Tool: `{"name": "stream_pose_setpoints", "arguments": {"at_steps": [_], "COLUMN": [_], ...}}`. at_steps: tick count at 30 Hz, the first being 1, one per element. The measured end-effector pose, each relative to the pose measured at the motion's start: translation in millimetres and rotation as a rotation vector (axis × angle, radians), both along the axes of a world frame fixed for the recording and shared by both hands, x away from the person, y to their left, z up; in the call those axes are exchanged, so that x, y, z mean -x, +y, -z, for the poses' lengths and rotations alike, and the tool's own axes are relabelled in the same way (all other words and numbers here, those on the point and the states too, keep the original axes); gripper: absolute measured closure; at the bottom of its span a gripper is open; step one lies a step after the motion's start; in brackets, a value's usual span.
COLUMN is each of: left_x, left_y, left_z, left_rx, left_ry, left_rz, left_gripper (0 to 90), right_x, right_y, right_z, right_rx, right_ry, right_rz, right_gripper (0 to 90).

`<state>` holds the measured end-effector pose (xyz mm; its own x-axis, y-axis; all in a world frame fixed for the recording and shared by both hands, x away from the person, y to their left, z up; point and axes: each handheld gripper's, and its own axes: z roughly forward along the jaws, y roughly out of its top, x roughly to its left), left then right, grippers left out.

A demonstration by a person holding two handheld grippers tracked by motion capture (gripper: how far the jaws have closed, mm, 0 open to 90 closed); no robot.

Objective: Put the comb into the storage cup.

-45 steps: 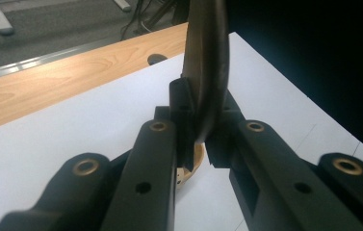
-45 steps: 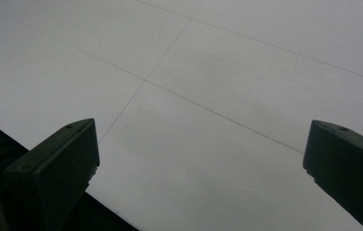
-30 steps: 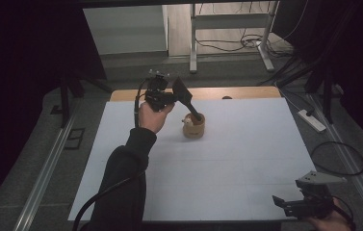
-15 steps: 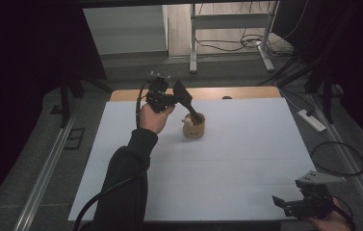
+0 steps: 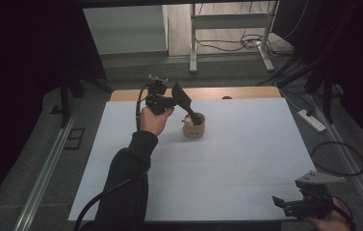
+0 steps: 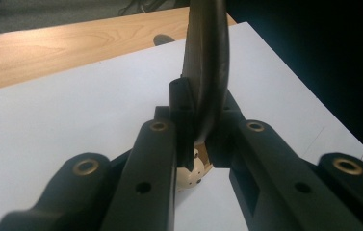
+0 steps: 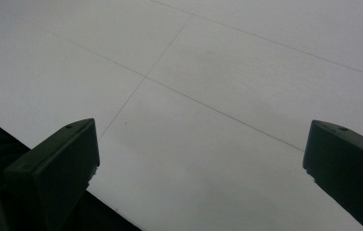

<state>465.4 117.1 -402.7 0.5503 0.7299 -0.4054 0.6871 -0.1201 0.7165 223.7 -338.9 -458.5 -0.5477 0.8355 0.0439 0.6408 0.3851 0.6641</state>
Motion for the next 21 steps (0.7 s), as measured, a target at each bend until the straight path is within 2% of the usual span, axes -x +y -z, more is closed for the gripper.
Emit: {"name": "stream_pose_setpoints", "arguments": {"at_steps": [10,18,21], "left_x": [-1.9,-2.5,-2.2], "left_y": [2.6,2.5,3.4], "left_z": [9.6,14.2,17.4], "left_rx": [0.027,0.03,0.043], "left_ry": [0.024,0.027,0.03], "left_rz": [-0.004,-0.009,-0.013], "left_gripper": [82.5,82.5,82.5], "right_x": [-0.2,-0.2,-0.2], "right_y": [0.2,0.3,0.4], "right_z": [0.2,0.2,0.2], "right_rx": [0.001,0.003,0.003], "right_ry": [0.003,0.004,0.005], "right_rz": [-0.003,-0.005,-0.005], "right_gripper": [0.0,0.0,0.0]}}
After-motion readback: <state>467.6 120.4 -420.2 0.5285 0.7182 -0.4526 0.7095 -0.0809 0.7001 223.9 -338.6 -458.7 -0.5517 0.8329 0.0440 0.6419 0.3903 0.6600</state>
